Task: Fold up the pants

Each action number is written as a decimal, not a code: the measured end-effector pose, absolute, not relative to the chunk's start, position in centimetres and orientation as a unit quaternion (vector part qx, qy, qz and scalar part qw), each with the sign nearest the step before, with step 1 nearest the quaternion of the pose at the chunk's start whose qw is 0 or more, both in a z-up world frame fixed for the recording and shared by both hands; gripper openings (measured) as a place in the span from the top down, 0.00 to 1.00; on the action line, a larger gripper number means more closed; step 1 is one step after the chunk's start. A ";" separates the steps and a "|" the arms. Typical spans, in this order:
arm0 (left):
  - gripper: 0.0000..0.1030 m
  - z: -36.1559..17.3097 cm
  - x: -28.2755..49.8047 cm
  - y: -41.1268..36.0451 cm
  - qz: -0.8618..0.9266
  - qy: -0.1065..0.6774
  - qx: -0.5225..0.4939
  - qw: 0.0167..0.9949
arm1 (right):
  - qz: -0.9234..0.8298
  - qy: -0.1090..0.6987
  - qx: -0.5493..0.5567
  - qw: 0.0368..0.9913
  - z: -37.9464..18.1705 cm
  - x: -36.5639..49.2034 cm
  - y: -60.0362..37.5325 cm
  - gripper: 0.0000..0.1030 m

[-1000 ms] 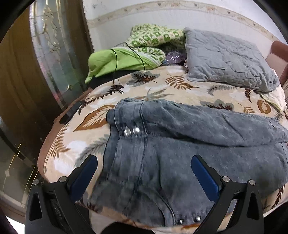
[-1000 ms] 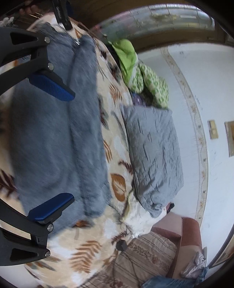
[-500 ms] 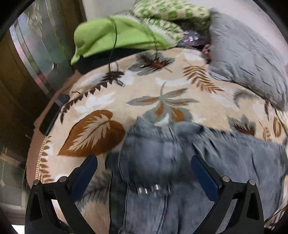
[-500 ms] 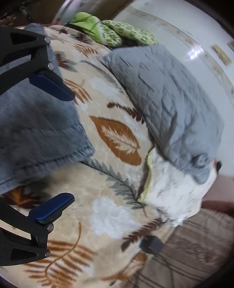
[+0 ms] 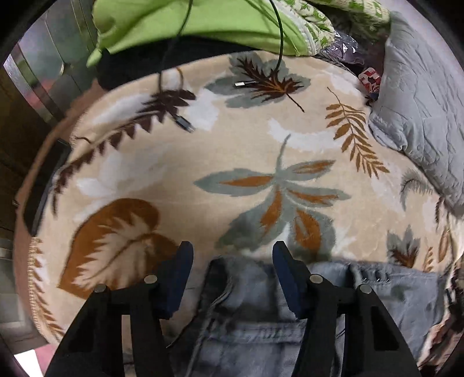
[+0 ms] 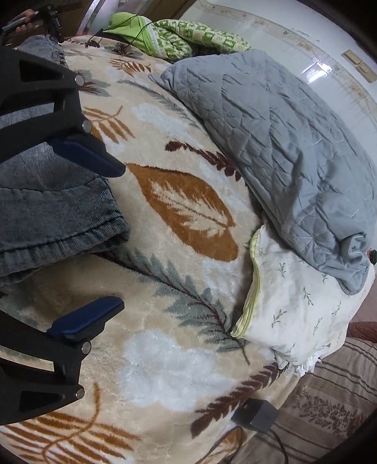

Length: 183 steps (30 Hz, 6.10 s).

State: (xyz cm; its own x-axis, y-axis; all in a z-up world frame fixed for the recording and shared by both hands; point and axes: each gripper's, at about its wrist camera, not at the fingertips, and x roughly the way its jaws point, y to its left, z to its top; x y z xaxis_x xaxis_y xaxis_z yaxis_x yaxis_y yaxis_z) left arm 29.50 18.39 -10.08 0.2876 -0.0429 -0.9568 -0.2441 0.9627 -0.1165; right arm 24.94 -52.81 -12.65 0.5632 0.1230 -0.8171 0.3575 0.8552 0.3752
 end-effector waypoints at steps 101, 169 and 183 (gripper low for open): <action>0.88 0.4 6.0 16.7 -0.095 0.432 -0.190 0.876 | -0.013 0.499 0.243 0.832 -14.4 27.4 -50.7 0.65; 0.91 -8.0 3.9 10.4 -0.119 0.502 -0.150 0.843 | -0.070 0.494 0.163 0.851 -10.2 11.5 -51.2 0.87; 0.91 -9.2 4.4 10.4 -0.121 0.514 -0.161 0.834 | -0.043 0.490 0.267 0.829 -10.9 11.6 -54.1 0.92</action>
